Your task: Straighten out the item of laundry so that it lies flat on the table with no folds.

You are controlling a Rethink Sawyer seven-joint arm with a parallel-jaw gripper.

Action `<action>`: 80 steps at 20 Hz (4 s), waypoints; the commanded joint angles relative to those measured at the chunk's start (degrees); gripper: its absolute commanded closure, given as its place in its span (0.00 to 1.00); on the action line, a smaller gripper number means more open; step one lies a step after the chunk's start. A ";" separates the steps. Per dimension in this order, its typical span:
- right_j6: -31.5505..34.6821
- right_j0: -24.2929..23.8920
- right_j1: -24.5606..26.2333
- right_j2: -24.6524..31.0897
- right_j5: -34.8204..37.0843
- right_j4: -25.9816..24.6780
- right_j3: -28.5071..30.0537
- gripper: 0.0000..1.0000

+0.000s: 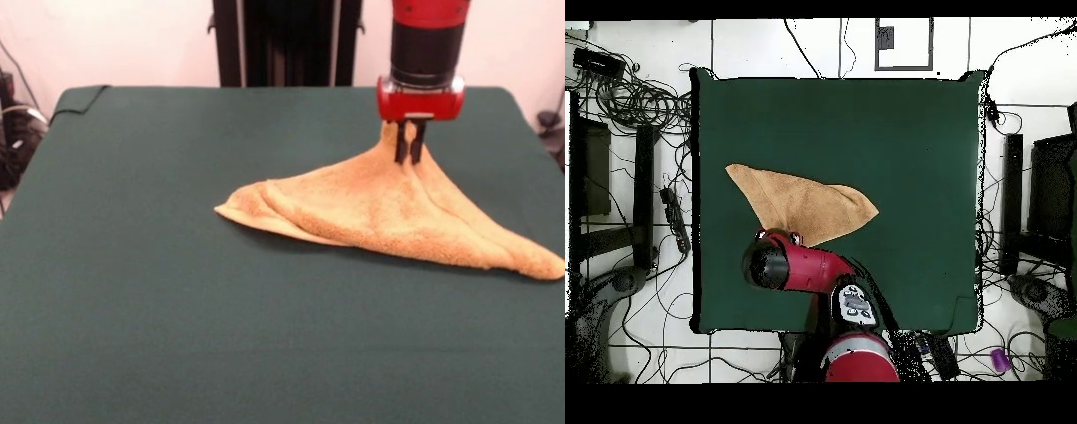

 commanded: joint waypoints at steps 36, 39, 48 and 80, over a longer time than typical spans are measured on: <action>2.53 -9.84 -3.36 8.55 21.10 1.18 -15.47 1.00; 1.99 -10.34 -3.65 8.38 23.21 0.58 -16.85 1.00; 0.55 -12.03 -4.16 9.23 26.72 -0.42 -18.43 1.00; 2.27 -6.43 -3.57 8.61 32.38 -8.34 -24.07 1.00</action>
